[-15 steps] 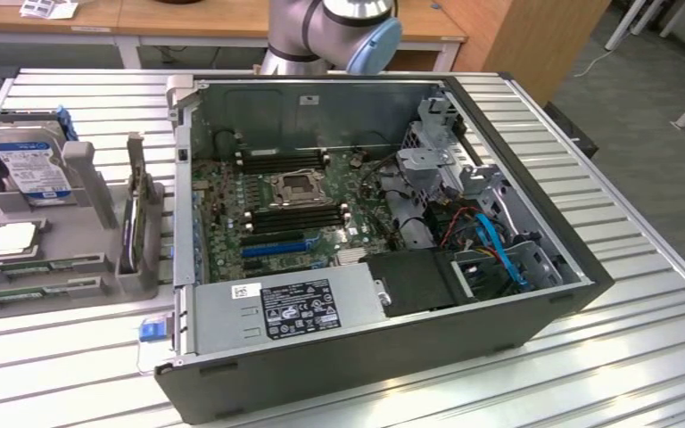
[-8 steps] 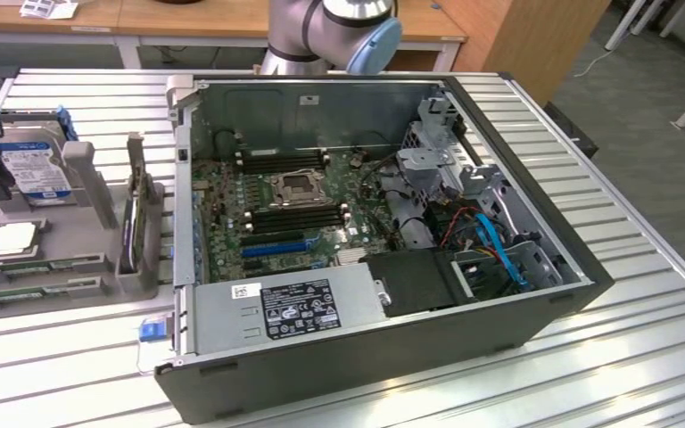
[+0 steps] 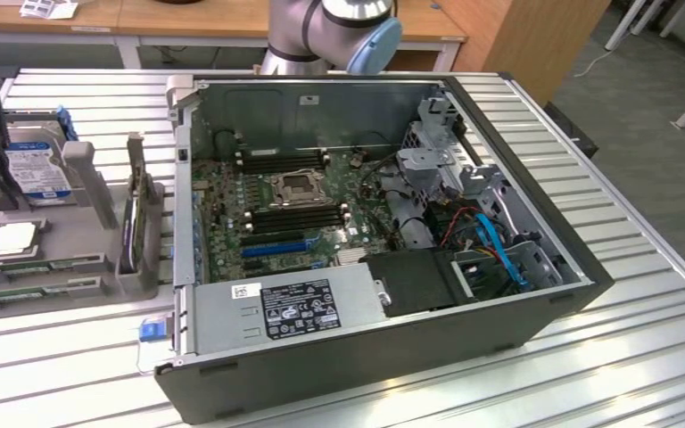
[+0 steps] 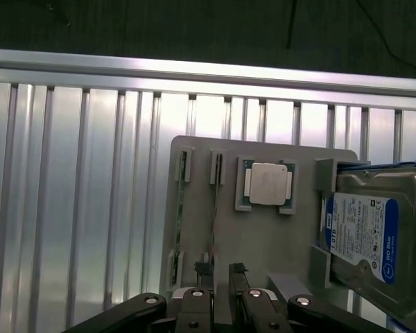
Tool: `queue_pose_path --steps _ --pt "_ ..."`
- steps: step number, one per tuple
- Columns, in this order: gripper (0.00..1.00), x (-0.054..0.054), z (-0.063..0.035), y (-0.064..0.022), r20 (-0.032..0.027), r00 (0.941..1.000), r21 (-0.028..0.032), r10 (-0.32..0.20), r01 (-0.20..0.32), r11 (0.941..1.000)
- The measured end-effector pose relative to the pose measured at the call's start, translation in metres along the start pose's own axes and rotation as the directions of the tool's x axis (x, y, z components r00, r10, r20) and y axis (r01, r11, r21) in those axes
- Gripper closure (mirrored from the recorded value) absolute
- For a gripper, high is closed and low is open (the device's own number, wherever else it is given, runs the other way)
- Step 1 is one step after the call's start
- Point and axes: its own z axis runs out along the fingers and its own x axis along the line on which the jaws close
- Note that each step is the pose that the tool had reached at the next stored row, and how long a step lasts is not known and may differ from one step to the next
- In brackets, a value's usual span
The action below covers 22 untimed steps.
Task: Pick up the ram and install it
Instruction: 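Pick up the ram and move it above insertion slot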
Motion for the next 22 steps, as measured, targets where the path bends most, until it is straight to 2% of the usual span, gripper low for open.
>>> queue_pose_path --steps 22 --pt "0.76 0.001 0.0399 -0.0018 -0.0001 1.0 -0.0002 0.0 0.0 1.0"
